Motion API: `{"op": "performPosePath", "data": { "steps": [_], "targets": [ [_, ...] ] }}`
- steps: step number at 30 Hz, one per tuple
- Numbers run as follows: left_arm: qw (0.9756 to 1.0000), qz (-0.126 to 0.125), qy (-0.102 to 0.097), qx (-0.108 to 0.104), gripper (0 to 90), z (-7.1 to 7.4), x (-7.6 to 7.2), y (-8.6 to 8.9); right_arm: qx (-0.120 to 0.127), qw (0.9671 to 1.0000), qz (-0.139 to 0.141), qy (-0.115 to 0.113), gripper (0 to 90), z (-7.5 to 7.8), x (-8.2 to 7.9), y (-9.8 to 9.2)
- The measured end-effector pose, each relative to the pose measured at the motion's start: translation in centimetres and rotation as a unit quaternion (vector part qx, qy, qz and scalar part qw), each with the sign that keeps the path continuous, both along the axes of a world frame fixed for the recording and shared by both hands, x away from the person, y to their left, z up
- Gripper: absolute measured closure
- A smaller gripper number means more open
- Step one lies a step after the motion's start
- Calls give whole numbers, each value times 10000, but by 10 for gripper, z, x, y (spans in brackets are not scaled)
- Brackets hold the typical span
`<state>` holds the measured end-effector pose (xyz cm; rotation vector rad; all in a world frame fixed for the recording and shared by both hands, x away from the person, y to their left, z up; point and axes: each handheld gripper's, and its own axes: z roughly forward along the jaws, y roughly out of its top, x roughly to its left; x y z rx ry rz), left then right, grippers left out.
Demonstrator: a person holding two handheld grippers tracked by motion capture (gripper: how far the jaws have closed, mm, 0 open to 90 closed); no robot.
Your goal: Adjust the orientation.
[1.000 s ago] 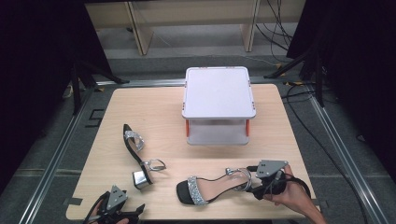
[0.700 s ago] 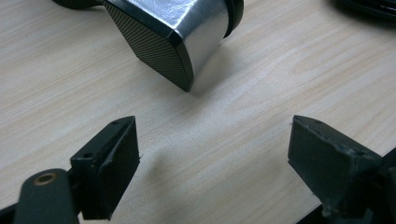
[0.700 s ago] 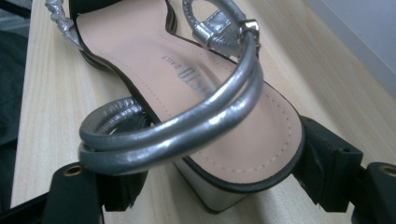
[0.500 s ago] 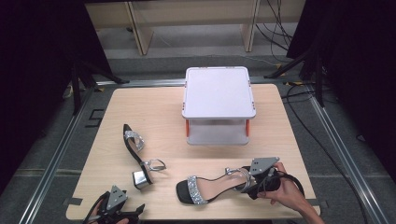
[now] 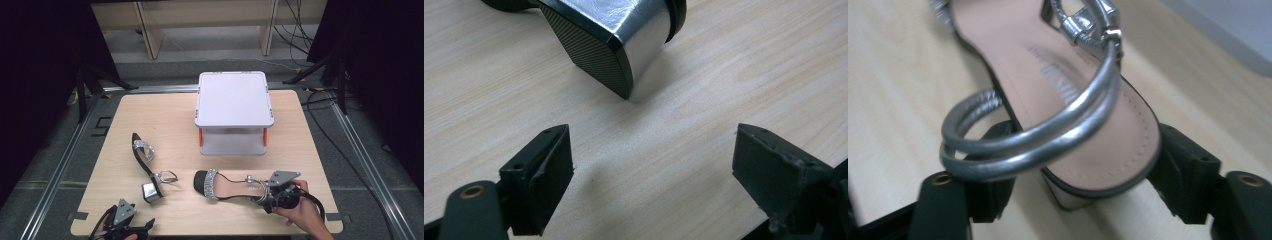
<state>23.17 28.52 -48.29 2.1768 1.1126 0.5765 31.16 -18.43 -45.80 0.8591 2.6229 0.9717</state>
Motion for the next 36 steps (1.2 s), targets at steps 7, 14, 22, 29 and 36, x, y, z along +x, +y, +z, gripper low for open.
{"op": "performPosePath", "data": {
  "steps": [7, 14, 22, 29, 36],
  "targets": [
    [10000, -26, -26, 22, 160, 0, 0, 0, 267, 9992, 171, 254, 327, 10, -24, -5],
    [10000, 23, 20, 15, 161, -1, 0, -1, 679, 9962, -269, -466, 217, 58, -31, -15],
    [9999, 65, 81, -71, 161, 0, -1, 0, 382, 9980, 265, -419, 229, 71, -7, 45],
    [9999, 68, 80, -107, 160, 0, -1, -1, -204, 9985, 492, 90, 237, 42, 19, 87],
    [10000, 21, 5, -38, 160, 0, 1, 0, -582, 9964, 527, 306, 246, 27, 27, 103]
  ]
}}
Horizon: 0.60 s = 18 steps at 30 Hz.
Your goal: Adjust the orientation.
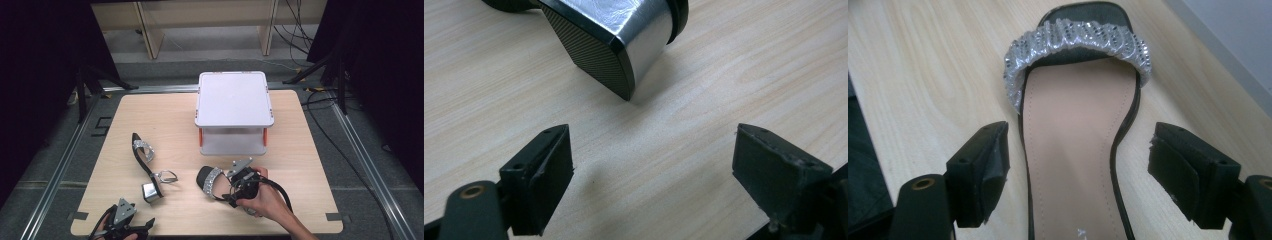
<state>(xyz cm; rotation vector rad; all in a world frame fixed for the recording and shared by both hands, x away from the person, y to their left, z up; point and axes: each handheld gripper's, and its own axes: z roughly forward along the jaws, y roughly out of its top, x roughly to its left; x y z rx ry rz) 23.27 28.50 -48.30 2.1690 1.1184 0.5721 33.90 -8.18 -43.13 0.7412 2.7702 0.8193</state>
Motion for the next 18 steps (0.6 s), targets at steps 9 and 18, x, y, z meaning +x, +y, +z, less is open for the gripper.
{"op": "performPosePath", "data": {
  "steps": [9, 18],
  "targets": [
    [10000, -14, -3, -16, 160, 0, 1, 0, -387, 9991, 86, 156, 247, -12, 5, 6],
    [10000, -50, -9, -40, 160, 0, 0, 0, -700, 9969, 187, 311, 220, -25, 7, 7]
  ]
}}
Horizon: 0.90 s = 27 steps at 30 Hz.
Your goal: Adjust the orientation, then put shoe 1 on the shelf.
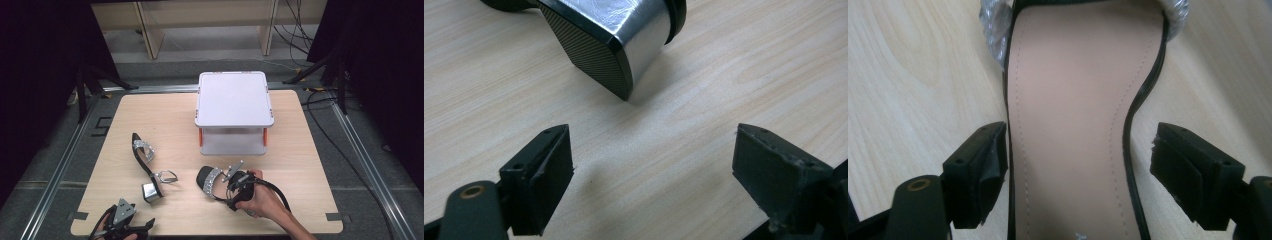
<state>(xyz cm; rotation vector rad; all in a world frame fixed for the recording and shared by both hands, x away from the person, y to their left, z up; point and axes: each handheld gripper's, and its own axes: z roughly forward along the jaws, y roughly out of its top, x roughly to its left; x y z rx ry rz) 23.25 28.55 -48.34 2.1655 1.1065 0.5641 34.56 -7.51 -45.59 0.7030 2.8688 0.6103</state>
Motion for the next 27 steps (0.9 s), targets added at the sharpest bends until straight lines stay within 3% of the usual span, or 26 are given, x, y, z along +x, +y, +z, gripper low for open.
{"op": "performPosePath", "data": {
  "steps": [1, 2, 4, 5, 6, 8, 9, 10, 14, 16, 18, 21, 22, 27],
  "targets": [
    [9999, 114, 61, -95, 160, -1, -2, -2, -86, 10000, 22, 8, 216, -1, -1, 1],
    [10000, -39, -19, 20, 160, 0, 0, 0, -155, 9999, 19, 24, 212, -3, -2, 1],
    [10000, -35, -21, 27, 160, 0, 0, -1, -326, 9993, 150, -63, 229, -5, -1, 1],
    [9999, 87, 38, -70, 160, 0, -1, -2, -371, 9991, 185, -53, 239, -5, -1, 1],
    [10000, 0, 20, 1, 160, 1, 1, -1, -331, 9992, 227, -52, 276, -5, 0, 0],
    [9997, 157, 96, -154, 160, -2, 0, -4, -316, 9989, 334, -8, 312, -4, 2, -1],
    [9998, 110, 146, -25, 160, 0, -1, -3, -327, 9987, 386, 11, 324, -4, 3, -1],
    [10000, 18, 16, 34, 160, -1, 2, -1, -364, 9979, 537, 34, 367, -3, 3, 1],
    [10000, 1, 9, 46, 160, -1, 2, -1, -557, 9960, 691, 130, 377, -1, 4, 6],
    [9999, 76, 119, -36, 160, 0, 0, -2, -585, 9954, 748, 156, 375, -1, 6, 7],
    [10000, 13, 9, 40, 160, 0, 1, -2, -500, 9963, 581, 394, 381, -1, 9, 5],
    [9999, 103, 96, -59, 160, 0, -1, -1, -488, 9968, 519, 366, 403, -1, 8, 6],
    [9999, 74, 82, -49, 160, 0, -1, -1, -461, 9977, 387, 320, 411, -1, 5, 7],
    [10000, 5, -8, 24, 160, 0, 0, -1, -466, 9982, 280, 270, 423, -1, 2, 7]
  ]
}}
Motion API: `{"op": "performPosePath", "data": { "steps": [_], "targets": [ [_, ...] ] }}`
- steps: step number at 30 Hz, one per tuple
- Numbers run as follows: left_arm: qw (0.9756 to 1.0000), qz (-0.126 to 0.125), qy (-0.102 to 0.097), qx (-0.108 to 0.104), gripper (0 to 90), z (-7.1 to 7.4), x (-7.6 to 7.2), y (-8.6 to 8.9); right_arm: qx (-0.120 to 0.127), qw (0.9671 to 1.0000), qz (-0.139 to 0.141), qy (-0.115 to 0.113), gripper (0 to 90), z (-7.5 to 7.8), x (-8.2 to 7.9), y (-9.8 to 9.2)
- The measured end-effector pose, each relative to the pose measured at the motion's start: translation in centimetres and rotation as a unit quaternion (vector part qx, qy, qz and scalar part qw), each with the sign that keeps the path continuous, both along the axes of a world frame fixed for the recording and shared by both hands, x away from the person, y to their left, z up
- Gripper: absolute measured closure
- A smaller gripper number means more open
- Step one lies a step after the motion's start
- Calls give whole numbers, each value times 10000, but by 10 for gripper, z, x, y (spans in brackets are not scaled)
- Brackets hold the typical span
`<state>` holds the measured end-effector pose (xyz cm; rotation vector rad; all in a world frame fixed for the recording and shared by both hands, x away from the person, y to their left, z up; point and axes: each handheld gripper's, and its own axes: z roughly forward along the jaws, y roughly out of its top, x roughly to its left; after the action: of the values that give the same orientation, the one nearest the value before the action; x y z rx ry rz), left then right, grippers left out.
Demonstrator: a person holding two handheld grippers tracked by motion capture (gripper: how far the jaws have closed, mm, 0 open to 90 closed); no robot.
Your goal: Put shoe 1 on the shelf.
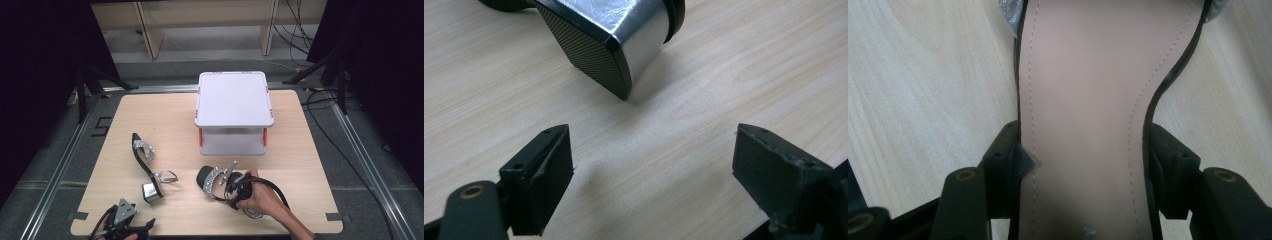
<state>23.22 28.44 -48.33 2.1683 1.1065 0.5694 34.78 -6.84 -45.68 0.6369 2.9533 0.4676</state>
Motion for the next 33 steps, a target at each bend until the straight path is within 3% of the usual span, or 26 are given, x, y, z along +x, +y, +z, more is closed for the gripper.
{"op": "performPosePath", "data": {
  "steps": [1, 3, 6, 8, 11, 13, 14, 16, 20, 24, 28, 29, 30, 32, 33],
  "targets": [
    [10000, -19, -8, 24, 160, 0, 0, 0, 52, 9999, -105, -25, 426, 1, -2, 0],
    [10000, 4, 3, 19, 160, 0, 0, 0, 65, 10000, -53, -47, 427, 1, -2, 0],
    [10000, -1, 0, 11, 160, 0, 0, 0, 270, 9996, -102, -3, 429, 8, -2, -1],
    [9998, 145, 56, -99, 160, -1, -1, -1, 312, 9995, -107, -12, 430, 10, -2, -1],
    [10000, 9, 1, 53, 160, 1, 0, 1, 376, 9992, -124, -101, 430, 17, -3, 0],
    [9998, 144, 32, -103, 160, -1, -1, -1, 466, 9988, -113, -98, 430, 22, -3, 1],
    [10000, 52, 23, -28, 160, 0, 0, 0, 477, 9987, -114, -106, 430, 25, -3, 3],
    [9998, 157, 46, -97, 160, -1, -2, -1, 495, 9987, -39, -138, 430, 33, -3, 6],
    [9999, 110, 31, -73, 160, 0, -1, 0, 677, 9972, 46, -300, 430, 55, 2, 19],
    [9999, 109, 34, -64, 160, 0, -1, 0, 818, 9962, 52, -280, 430, 68, 4, 30],
    [10000, -25, -7, 64, 160, 1, 0, 2, 986, 9945, 101, -350, 430, 87, 7, 45],
    [9997, 184, 67, -176, 160, -1, -2, -1, 994, 9942, 108, -389, 430, 91, 8, 47],
    [10000, 36, 11, 27, 160, 0, -1, 1, 1103, 9929, 96, -446, 430, 102, 10, 53],
    [9998, 134, 113, -36, 160, 1, -3, 0, 1157, 9919, 146, -509, 430, 108, 13, 55],
    [9999, -42, -16, 96, 160, 1, 0, 2, 1265, 9906, 131, -495, 430, 114, 14, 57]
  ]
}}
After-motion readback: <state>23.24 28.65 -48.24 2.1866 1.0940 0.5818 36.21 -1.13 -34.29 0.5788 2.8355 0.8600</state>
